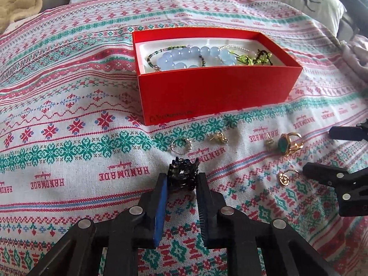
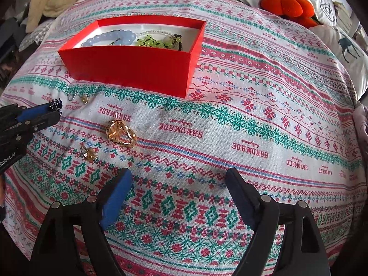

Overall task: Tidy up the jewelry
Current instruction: 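Grasp the black spiky ring from the blanket with the left tool, then grasp a gold ring with the right tool while the left tool holds the black ring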

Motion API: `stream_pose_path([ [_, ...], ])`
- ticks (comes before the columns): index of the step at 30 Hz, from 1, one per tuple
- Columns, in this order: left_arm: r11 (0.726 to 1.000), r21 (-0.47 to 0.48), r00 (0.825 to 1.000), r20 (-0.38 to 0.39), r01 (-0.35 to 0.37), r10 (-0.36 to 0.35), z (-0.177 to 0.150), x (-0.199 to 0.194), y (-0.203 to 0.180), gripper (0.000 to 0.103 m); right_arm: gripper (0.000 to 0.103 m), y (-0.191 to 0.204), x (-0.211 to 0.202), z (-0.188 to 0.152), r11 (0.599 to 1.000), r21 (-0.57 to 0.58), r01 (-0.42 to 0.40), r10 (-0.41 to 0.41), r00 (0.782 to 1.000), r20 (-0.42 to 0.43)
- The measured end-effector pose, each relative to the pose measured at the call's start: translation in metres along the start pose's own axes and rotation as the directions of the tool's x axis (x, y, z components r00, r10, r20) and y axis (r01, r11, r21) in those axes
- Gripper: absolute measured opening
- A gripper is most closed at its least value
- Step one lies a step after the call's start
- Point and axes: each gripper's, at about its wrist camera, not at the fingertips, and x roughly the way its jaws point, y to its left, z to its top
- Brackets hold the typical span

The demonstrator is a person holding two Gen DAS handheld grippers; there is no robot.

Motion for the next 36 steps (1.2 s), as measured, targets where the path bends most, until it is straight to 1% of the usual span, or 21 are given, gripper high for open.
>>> stream_pose_path([
  [7,1.0,0.016,1.0,0.008,0.004,-0.004,-0.002,-0.009,-0.005,0.019,0.086,0.011,0.005,0.011,1.0,-0.011,-0.015,0.015,1.0,0.012],
  [12,1.0,0.006,1.0,0.006,0.0,0.0,-0.004,-0.012,0.0,0.019,0.086,0.018,0.008,0.021,1.0,-0.016,-0.024,0.025,1.0,0.019],
  [15,1.0,-0.005,1.0,0.0,-0.004,0.004,-0.004,-0.011,0.004,0.019,0.081,0.025,0.008,0.026,0.998,-0.035,-0.042,0.043,0.999,0.03],
  [21,1.0,-0.007,1.0,-0.005,-0.01,0.01,-0.003,-0.01,0.004,0.019,0.064,0.043,0.006,0.03,0.993,-0.094,-0.064,0.069,0.996,0.053],
  [23,1.0,-0.007,1.0,-0.005,-0.011,0.011,-0.004,-0.011,0.004,0.019,0.055,0.044,0.006,0.03,0.991,-0.107,-0.076,0.083,0.995,0.055],
  [24,1.0,-0.008,1.0,-0.005,-0.012,0.012,-0.004,-0.01,0.004,0.019,0.053,0.044,0.005,0.029,0.99,-0.113,-0.084,0.091,0.994,0.055],
  [26,1.0,-0.009,1.0,-0.006,-0.012,0.012,-0.004,-0.01,0.004,0.019,0.042,0.046,0.004,0.028,0.987,-0.125,-0.103,0.111,0.992,0.053],
  [32,1.0,-0.009,1.0,-0.005,-0.012,0.012,-0.003,-0.011,0.005,0.019,0.021,0.052,0.002,0.026,0.98,-0.145,-0.138,0.145,0.989,0.04],
  [36,1.0,-0.008,1.0,-0.005,-0.012,0.012,-0.003,-0.011,0.005,0.019,0.015,0.053,0.002,0.026,0.979,-0.15,-0.138,0.145,0.989,0.038],
])
